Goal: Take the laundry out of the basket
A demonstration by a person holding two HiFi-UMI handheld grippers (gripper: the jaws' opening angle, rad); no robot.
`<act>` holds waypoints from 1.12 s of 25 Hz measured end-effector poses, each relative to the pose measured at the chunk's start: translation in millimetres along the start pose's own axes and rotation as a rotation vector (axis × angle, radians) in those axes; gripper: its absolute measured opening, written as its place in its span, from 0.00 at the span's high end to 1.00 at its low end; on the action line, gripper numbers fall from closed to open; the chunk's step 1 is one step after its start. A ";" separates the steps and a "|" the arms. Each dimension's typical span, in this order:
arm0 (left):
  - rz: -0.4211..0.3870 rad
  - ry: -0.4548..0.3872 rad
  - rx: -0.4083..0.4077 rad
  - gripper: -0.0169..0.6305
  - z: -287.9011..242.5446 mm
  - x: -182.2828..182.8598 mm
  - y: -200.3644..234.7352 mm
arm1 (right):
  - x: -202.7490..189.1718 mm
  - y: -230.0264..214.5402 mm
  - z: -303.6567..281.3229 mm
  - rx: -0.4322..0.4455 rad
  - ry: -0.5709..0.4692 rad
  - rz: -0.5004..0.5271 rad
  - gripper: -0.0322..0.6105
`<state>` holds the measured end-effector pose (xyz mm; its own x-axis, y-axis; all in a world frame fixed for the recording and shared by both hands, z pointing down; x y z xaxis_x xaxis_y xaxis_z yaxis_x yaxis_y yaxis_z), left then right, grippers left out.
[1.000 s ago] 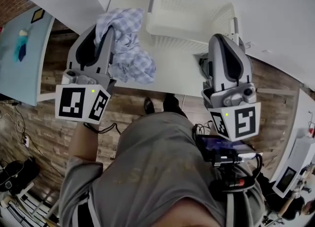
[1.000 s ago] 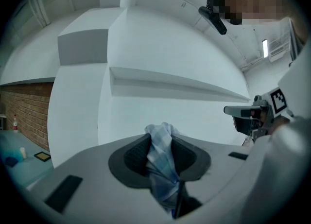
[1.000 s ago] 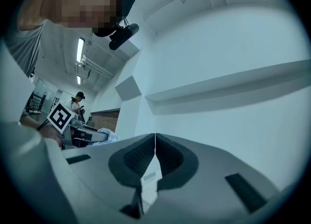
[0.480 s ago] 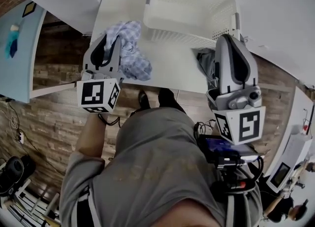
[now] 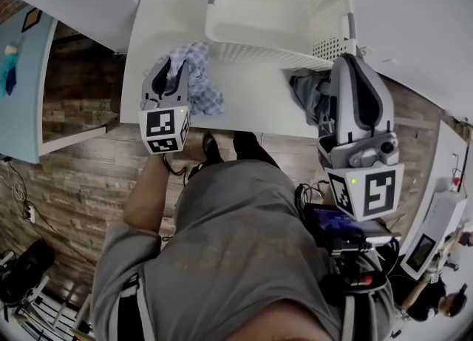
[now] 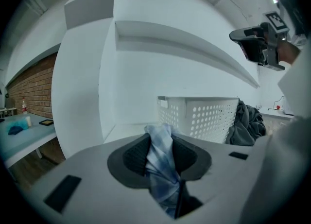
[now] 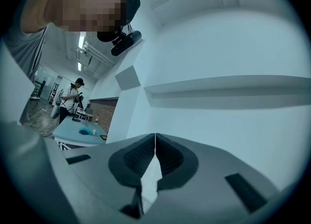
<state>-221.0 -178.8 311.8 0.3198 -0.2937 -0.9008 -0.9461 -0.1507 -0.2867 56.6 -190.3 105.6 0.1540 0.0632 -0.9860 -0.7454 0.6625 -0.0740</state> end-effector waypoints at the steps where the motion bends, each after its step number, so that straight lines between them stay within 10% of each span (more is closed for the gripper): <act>1: 0.004 0.004 0.003 0.80 -2.4 -4.7 -0.4 | -1.1 -0.7 0.4 -0.002 0.006 0.002 0.94; 19: 0.026 0.028 0.016 0.68 -6.0 -19.0 -6.4 | -14.1 -6.1 -5.5 0.008 0.027 -0.001 0.94; 28: 0.029 -0.170 0.041 0.82 17.7 88.5 2.0 | -54.1 -19.1 -30.0 0.031 0.012 -0.110 0.94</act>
<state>-195.6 -188.4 225.8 0.2819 -0.1331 -0.9502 -0.9573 -0.1045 -0.2694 43.1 -228.8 155.9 0.2256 -0.0199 -0.9740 -0.7041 0.6876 -0.1771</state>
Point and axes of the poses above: the fingertips, and each gripper's own axes: z backward along the fingers, y to its left, x out of its top, the point moved 2 cm from there along z, backward along the fingers, and after that the axes turned 8 degrees about -z, right-handed, at the moved point
